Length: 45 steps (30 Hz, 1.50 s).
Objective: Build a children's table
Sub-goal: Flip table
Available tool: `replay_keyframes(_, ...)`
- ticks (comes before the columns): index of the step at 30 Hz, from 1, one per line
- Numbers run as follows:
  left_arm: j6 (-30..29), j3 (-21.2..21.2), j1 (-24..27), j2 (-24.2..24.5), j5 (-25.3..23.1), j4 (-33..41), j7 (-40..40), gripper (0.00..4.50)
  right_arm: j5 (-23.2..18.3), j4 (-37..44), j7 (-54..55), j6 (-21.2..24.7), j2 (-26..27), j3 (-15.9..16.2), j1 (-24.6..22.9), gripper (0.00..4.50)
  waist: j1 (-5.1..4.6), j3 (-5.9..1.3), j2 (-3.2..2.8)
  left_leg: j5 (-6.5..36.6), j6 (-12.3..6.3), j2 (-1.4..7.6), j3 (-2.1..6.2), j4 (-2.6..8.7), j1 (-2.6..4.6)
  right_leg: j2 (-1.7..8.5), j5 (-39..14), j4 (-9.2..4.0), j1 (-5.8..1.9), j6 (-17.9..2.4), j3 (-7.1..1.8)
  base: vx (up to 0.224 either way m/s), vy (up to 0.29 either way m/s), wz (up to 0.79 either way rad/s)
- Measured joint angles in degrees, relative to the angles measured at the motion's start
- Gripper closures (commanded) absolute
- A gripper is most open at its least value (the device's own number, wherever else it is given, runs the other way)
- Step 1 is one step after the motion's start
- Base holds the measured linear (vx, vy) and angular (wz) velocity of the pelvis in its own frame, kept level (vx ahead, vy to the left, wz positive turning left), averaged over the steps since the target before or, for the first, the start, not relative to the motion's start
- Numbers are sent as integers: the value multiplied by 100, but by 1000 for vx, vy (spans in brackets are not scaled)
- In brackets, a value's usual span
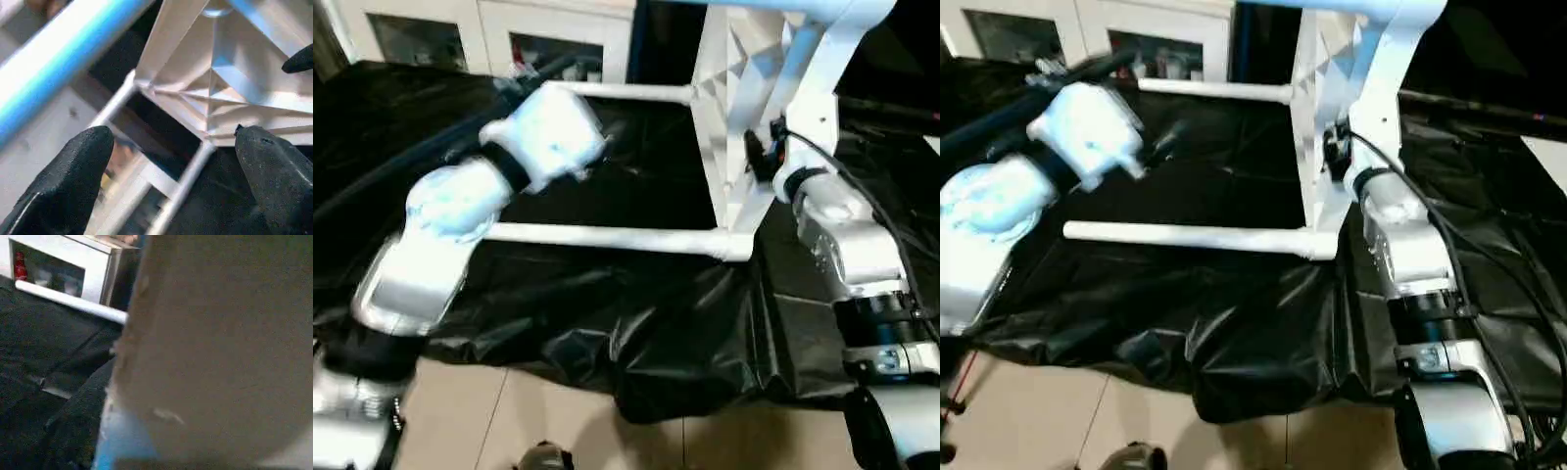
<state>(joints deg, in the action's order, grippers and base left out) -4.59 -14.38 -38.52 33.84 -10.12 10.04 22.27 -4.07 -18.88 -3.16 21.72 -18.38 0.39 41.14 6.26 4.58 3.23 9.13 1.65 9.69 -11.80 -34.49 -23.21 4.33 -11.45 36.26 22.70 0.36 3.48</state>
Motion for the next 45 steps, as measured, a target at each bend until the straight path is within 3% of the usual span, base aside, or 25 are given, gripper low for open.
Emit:
replay_keyframes(3,308,-43,-247,-24,-266,-76,-97,0,43,133,4,1,11,6,-105,81,-2,2,4,-3,-5,0,0,0,-4,-2,-6,-1,4,-4,-1,0,0,0)
replay_keyframes(11,842,-9,-598,-54,-999,-526,-742,0,139,934,47,-11,-10,-26,-924,81,34,5,9,-3,-6,2,-1,1,-7,-2,-11,-1,7,-4,-1,0,0,0)
replay_keyframes(17,1120,-8,-967,-91,-1514,-922,-1200,0,78,1478,-76,-145,46,-49,-1653,25,29,7,8,-3,-6,1,-1,0,-4,-1,-3,-1,6,-5,-2,0,0,0)
replay_keyframes(25,1454,-129,-1340,-146,-2007,-1592,-1466,0,111,2076,-267,-708,15,-109,-2120,14,19,16,-7,-3,-6,8,1,6,3,-3,9,0,12,-15,5,0,0,0)
replay_keyframes(29,1462,-184,-1439,-203,-2326,-1984,-1742,0,-205,2462,-604,-1005,70,-154,-2267,14,14,18,-11,-2,-6,8,1,6,3,-4,9,-1,13,-16,5,0,0,0)
replay_keyframes(34,1430,-85,-1619,-330,-2121,-2293,-1661,0,-467,2914,-1045,-1235,59,-101,-2446,14,5,20,-17,-2,-7,8,1,8,4,-4,11,-2,14,-18,5,0,0,0)
replay_keyframes(37,1354,40,-1624,-424,-1958,-2355,-1617,36,-556,3149,-1325,-1335,58,77,-2554,8,3,20,-18,-2,-7,10,1,10,5,-5,10,-3,16,-20,6,0,0,0)
replay_keyframes(40,1372,79,-1757,-502,-1825,-2500,-1521,39,-666,3345,-1617,-1366,60,261,-2607,8,28,20,-18,-2,-8,10,2,10,5,-4,11,-5,14,-21,8,0,0,0)
replay_keyframes(41,1364,81,-1793,-500,-1827,-2517,-1511,74,-693,3403,-1689,-1370,67,328,-2611,8,36,21,-19,-2,-8,10,2,10,5,-3,12,-6,13,-22,8,0,0,0)
replay_keyframes(45,1336,107,-1819,-439,-1849,-2554,-1491,86,-759,3460,-1883,-1430,45,384,-2674,8,51,21,-18,-2,-8,9,3,9,5,-3,13,-7,10,-23,9,0,0,0)
